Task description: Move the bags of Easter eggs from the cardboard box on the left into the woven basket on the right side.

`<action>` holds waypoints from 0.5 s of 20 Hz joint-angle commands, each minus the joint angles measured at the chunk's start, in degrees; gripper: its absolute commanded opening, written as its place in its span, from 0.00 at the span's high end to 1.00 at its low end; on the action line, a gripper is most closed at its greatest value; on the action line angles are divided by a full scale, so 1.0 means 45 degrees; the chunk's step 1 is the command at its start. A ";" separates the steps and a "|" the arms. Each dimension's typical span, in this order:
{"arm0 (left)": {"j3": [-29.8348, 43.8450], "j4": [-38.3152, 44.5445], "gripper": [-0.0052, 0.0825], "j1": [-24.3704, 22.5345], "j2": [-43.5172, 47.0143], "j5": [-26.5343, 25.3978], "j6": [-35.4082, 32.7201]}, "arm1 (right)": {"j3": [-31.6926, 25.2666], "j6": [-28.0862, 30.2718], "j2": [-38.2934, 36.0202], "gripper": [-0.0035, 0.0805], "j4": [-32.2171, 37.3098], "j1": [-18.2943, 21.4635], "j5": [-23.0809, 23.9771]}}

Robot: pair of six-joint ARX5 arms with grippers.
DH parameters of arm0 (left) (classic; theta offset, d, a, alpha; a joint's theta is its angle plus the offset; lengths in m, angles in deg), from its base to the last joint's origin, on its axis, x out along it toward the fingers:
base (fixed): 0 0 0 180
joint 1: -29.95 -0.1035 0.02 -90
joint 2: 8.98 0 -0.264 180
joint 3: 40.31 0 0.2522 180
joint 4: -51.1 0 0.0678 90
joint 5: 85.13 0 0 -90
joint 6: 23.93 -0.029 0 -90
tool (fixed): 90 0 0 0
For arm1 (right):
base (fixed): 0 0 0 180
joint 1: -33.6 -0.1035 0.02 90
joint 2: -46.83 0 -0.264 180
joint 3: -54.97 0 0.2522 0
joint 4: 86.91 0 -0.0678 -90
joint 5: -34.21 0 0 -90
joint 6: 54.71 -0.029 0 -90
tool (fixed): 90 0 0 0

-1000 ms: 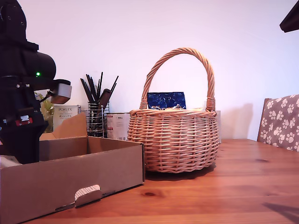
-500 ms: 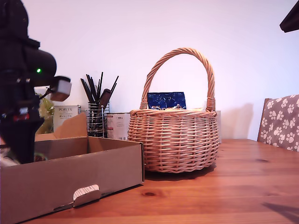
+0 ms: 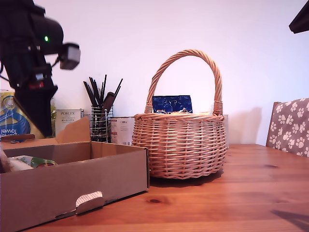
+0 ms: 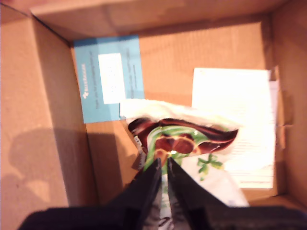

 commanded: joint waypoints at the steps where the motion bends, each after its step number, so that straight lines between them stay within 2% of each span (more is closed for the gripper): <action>1: 0.0049 0.0063 0.52 -0.0019 -0.0189 0.0194 0.0631 | -0.0175 -0.0015 -0.0015 0.97 0.0092 -0.0058 -0.0010; 2: 0.0053 0.0136 0.28 -0.0053 -0.0228 0.0189 0.0622 | -0.0175 -0.0015 -0.0015 0.97 0.0097 -0.0058 -0.0010; 3: 0.0068 0.0151 0.12 -0.0049 -0.0233 0.0199 0.0622 | -0.0175 -0.0015 -0.0015 0.97 0.0107 -0.0058 -0.0010; 4: 0.0068 0.0175 0.07 -0.0039 -0.0267 0.0287 0.0602 | -0.0175 -0.0015 -0.0015 0.97 0.0141 -0.0058 -0.0010; 10: 0.0068 0.0457 0.07 -0.0039 -0.1559 0.0267 0.0602 | -0.0175 -0.0019 -0.0015 0.97 0.0194 -0.0058 -0.0015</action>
